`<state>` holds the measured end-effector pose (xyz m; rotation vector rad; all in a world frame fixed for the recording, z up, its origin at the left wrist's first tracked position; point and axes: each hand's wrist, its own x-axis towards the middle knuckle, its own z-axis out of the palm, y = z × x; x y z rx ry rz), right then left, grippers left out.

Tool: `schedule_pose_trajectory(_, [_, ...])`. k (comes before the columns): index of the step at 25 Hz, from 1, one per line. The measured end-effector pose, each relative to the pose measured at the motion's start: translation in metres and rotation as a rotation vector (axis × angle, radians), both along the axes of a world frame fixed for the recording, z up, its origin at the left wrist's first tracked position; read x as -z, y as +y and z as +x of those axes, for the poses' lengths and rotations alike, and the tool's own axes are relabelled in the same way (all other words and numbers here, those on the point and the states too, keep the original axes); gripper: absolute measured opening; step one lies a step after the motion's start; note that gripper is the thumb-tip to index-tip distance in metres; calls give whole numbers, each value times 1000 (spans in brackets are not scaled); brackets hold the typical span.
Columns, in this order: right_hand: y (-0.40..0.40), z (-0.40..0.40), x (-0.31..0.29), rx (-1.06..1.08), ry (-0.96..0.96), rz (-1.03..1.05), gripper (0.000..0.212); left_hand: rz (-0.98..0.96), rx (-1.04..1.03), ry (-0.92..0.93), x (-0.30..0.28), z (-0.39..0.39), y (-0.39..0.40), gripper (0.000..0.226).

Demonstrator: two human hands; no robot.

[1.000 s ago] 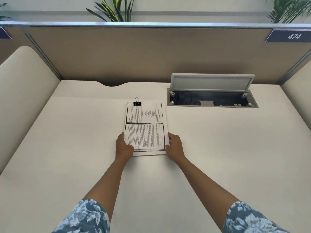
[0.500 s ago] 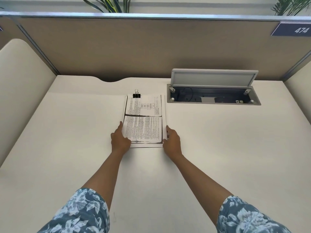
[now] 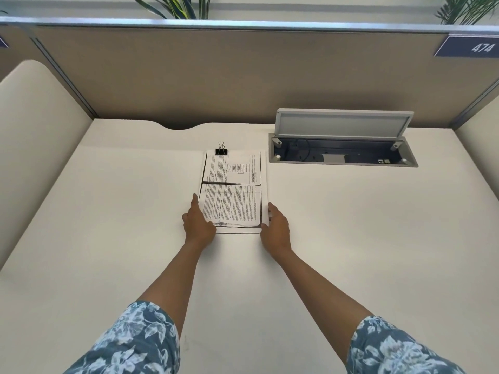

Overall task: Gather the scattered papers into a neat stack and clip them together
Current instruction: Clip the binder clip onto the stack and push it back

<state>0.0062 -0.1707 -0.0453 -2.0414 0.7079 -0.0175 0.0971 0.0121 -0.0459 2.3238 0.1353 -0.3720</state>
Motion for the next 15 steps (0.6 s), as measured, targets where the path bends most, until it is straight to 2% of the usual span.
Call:
schedule_pose_trajectory(3, [0, -3, -2, -17, 13, -19, 64, 73, 29, -6, -2, -3, 0, 85])
schedule_pose_trajectory(7, [-1, -6, -2, -133, 54, -134, 61, 322, 187, -22, -1, -12, 4, 56])
schedule_pose_trajectory(12, [-10, -12, -1, -358, 195, -423, 50, 475, 324, -43, -8, -22, 8, 49])
schedule_pose_trajectory(15, [-12, -16, -2, -375, 202, -486, 52, 526, 386, -56, -10, -27, 12, 52])
